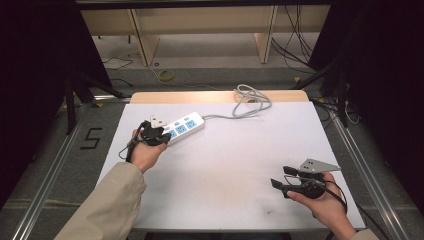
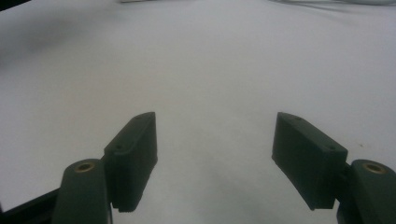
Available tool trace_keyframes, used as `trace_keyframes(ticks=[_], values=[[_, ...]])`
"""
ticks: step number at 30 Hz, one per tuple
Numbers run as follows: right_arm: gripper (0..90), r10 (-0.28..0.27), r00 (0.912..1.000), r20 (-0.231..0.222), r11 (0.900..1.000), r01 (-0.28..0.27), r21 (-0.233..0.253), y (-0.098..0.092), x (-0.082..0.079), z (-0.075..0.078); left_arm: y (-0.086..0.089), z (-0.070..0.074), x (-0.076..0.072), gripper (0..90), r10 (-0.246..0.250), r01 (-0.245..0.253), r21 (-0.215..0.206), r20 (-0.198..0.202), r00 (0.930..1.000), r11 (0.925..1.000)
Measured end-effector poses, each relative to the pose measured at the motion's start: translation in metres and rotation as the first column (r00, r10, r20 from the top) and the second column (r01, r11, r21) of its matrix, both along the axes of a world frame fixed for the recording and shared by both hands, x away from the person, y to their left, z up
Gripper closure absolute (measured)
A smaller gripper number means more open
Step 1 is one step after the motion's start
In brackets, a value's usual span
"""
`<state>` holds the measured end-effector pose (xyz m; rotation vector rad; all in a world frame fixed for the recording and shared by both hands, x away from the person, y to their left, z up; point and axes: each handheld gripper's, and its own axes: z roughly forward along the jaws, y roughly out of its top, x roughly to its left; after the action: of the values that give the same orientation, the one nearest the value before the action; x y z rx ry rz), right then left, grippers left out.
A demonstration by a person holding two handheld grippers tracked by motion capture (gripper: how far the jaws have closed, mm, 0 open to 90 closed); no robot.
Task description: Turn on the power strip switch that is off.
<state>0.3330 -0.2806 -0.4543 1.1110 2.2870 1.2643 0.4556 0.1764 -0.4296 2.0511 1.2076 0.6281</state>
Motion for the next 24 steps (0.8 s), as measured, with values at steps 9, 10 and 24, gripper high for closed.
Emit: trace_keyframes(ticks=[9, 10, 24], values=[[31.3, -0.001, 1.0, 0.0, 1.0, 0.001, -0.001, 0.0, 0.0, 0.0, -0.001, -0.002, 0.005, 90.0, 0.011, -0.011, 0.002, -0.007, 0.9999, 0.9999], [31.3, 0.0, 1.0, 0.001, 1.0, 0.0, -0.004, 0.0, 0.0, 0.0, 0.0, -0.002, 0.005, 90.0, 0.012, -0.012, 0.002, -0.008, 0.9999, 0.9999], [31.4, 0.009, 1.0, -0.005, 1.0, -0.009, -0.008, 0.003, -0.001, -0.001, -0.003, -0.002, 0.014, 90.0, 0.011, -0.011, 0.005, -0.013, 0.9998, 0.9999]])
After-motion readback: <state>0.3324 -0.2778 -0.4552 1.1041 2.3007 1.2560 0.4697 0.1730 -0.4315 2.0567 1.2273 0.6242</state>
